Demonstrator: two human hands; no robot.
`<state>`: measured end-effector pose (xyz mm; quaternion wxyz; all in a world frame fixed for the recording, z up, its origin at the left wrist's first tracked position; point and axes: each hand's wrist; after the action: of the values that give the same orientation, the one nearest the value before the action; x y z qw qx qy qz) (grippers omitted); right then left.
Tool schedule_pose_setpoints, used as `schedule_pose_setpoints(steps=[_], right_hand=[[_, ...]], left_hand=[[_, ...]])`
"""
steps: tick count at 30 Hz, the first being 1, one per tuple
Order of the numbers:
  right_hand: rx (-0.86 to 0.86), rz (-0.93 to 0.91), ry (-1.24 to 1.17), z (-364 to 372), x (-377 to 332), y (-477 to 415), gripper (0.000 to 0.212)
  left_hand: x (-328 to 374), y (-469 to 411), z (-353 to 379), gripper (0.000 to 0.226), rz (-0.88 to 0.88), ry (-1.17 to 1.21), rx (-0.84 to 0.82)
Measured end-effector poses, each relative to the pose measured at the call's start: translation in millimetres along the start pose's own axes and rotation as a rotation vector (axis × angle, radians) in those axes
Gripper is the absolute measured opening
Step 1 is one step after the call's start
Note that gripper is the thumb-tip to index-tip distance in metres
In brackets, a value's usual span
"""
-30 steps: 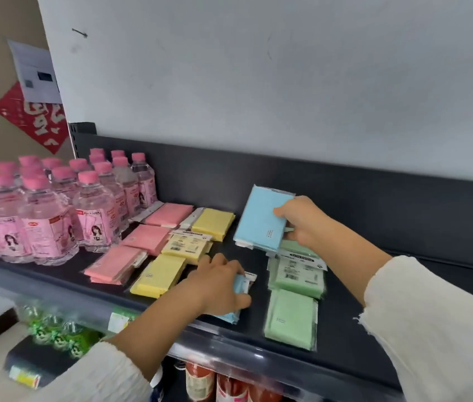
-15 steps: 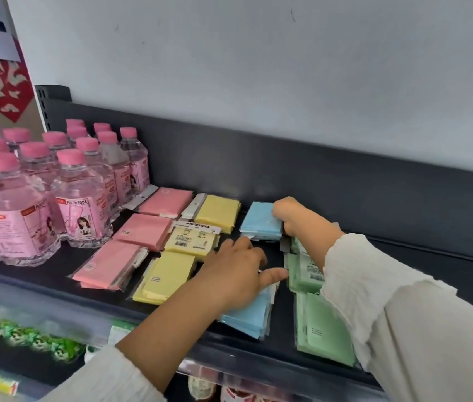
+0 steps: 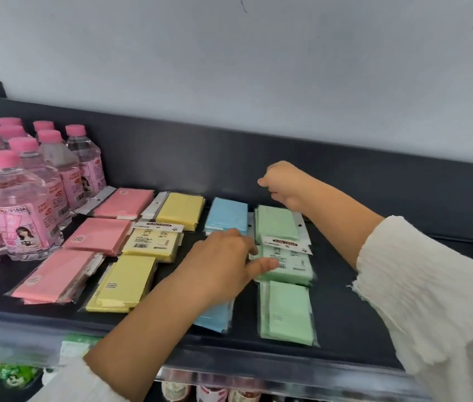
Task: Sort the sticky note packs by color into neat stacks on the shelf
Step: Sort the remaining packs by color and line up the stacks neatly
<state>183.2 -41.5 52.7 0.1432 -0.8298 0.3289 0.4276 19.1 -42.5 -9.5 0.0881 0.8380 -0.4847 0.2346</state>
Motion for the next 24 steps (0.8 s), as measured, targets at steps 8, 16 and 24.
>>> schedule_pose_setpoints(steps=[8, 16, 24], right_hand=[[0.014, 0.082, 0.242, -146.9, 103.2, 65.8, 0.053], [0.095, 0.368, 0.085, -238.2, 240.8, 129.5, 0.054], [-0.127, 0.358, -0.09, -252.2, 275.1, 126.9, 0.044]], left_hand=[[119.2, -12.1, 57.1, 0.057, 0.24, 0.252, -0.156], [200.3, -38.7, 141.0, 0.05, 0.044, 0.145, -0.16], [245.5, -53.1, 172.3, 0.042, -0.241, 0.268, 0.041]])
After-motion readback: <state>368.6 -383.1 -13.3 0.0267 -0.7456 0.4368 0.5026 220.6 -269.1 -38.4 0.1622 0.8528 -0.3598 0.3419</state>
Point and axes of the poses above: each hand's wrist, its own y-axis away from the middle knuckle, its own z-axis out of the palm, x = y × z, and after that the axes turned 9 degrees about y, right-handed
